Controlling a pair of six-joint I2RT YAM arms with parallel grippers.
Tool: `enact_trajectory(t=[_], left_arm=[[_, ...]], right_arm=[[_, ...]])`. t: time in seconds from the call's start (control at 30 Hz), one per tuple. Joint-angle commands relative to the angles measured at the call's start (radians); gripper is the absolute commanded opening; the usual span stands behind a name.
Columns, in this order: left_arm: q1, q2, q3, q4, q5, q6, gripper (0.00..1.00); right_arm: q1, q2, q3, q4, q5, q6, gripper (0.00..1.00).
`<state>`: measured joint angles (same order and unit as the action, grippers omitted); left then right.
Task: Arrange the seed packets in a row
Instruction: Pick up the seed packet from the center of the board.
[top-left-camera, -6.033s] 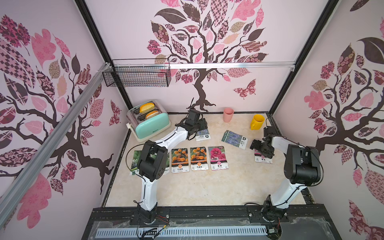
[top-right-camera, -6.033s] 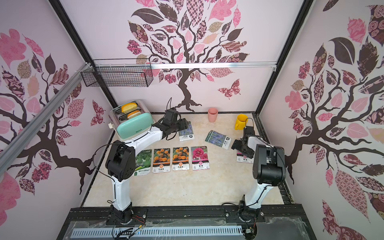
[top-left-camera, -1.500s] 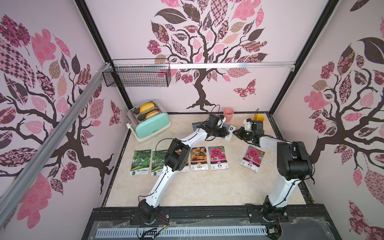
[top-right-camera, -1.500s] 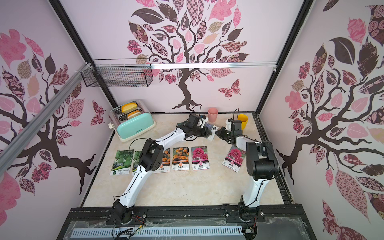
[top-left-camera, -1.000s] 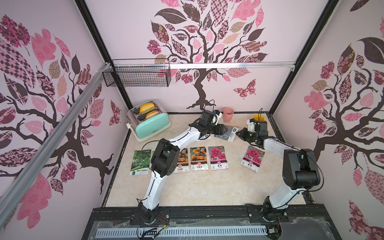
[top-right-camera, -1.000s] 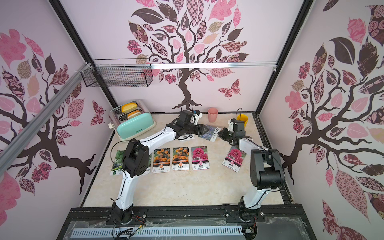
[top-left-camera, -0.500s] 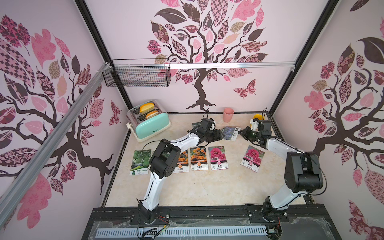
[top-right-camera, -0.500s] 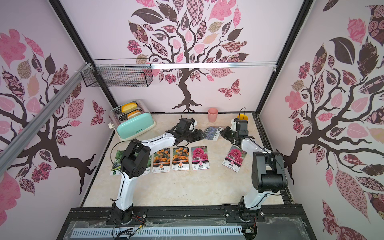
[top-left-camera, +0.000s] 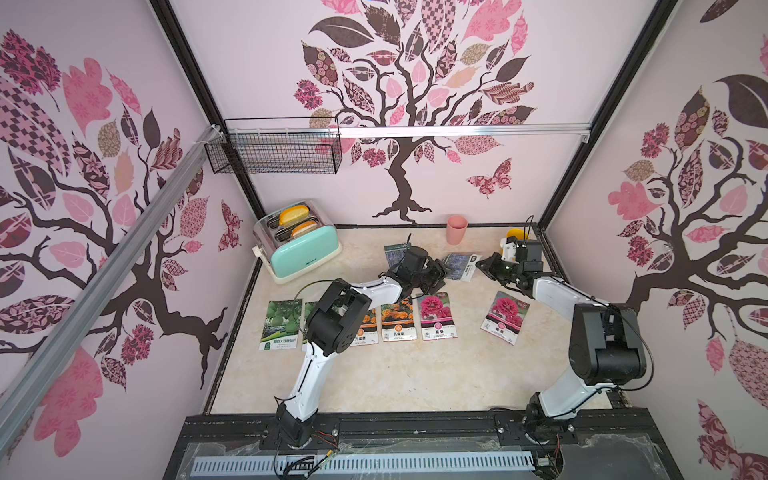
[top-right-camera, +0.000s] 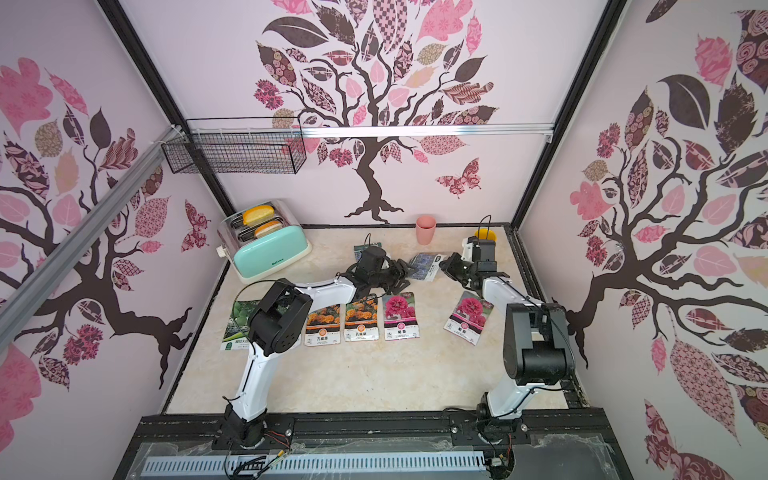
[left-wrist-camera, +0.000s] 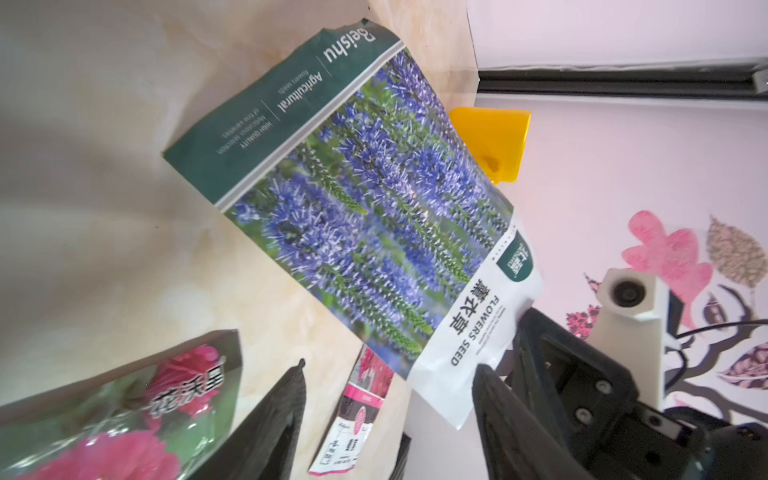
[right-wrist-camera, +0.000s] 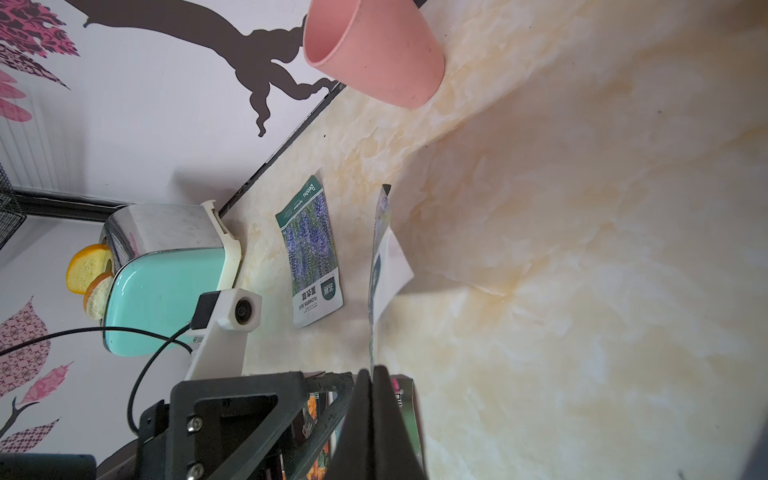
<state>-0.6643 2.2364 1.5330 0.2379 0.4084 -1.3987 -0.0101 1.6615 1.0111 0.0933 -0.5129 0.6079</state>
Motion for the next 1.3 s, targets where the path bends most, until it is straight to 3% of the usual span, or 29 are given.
enact_trajectory(t=[0.0,0.53,0.6,0.7,0.83,0.87,1.23,1.27], left_arm=[[-0.014,0.048,0.033,0.094,-0.003,-0.129,0.66],[-0.034,0.142,0.128,0.134,-0.066,-0.240,0.63],[-0.034,0.160,0.152,0.138,-0.076,-0.244,0.58],[-0.032,0.191,0.199,0.140,-0.086,-0.241,0.41],[-0.031,0.212,0.243,0.141,-0.100,-0.235,0.04],[-0.031,0.214,0.252,0.140,-0.105,-0.228,0.00],[-0.028,0.176,0.223,0.169,-0.142,-0.193,0.00],[-0.028,0.169,0.216,0.170,-0.147,-0.188,0.00]], right_arm=[[-0.005,-0.035,0.019,0.003,-0.007,0.004,0.00],[-0.013,-0.061,0.004,0.014,-0.016,0.012,0.00],[-0.013,-0.064,0.001,0.013,-0.019,0.013,0.00],[-0.014,-0.072,-0.002,0.011,-0.020,0.014,0.00],[-0.014,-0.078,0.001,-0.004,-0.016,0.006,0.00],[-0.014,-0.080,0.000,-0.010,-0.013,0.004,0.00],[-0.016,-0.126,-0.024,-0.051,0.015,-0.022,0.00],[-0.015,-0.139,-0.029,-0.054,0.018,-0.026,0.17]])
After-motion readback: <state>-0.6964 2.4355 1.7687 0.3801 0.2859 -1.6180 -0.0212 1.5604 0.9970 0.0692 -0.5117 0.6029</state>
